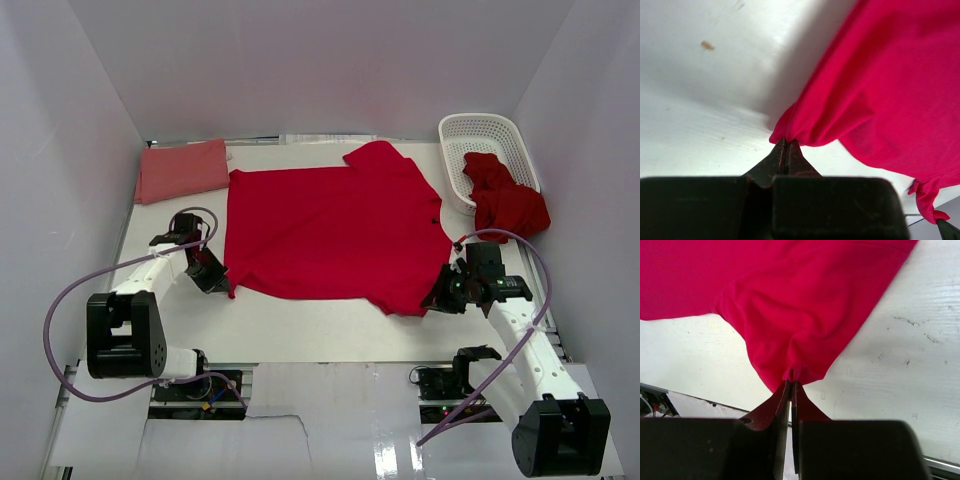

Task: Fold and stack the t-shirts
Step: Flatten out the tshirt

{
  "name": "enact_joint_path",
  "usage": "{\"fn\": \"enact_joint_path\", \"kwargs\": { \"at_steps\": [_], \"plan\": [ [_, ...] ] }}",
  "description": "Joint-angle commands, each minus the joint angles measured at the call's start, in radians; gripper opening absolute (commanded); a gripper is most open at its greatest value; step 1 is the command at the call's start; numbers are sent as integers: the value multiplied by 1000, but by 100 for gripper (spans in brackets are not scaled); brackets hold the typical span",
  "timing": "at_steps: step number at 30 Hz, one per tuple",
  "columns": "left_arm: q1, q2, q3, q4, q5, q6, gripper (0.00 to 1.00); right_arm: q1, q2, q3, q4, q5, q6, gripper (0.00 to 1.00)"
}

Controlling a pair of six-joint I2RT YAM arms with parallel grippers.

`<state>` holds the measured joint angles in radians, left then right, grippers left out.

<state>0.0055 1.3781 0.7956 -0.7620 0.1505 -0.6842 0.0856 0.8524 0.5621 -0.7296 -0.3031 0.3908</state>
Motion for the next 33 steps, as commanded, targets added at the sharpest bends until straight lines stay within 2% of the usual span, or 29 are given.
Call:
{"fn": "enact_joint_path", "kwargs": {
  "at_steps": [1, 7, 14, 27, 33],
  "plan": [
    [27, -48, -33, -7, 15, -29, 0, 3, -15, 42, -48, 29, 11, 8],
    [39, -54, -33, 0, -26, -37, 0, 3, -19, 58, -65, 27, 2, 8],
    [120, -1, 24, 7, -39, 11, 0, 5, 22, 145, -77, 67, -21, 8],
    [131, 44, 59, 20, -37, 58, 0, 5, 100, 193, -41, 104, -50, 8],
    [129, 68, 79, 26, -9, 71, 0, 5, 169, 263, -25, 128, -69, 8]
  ]
}}
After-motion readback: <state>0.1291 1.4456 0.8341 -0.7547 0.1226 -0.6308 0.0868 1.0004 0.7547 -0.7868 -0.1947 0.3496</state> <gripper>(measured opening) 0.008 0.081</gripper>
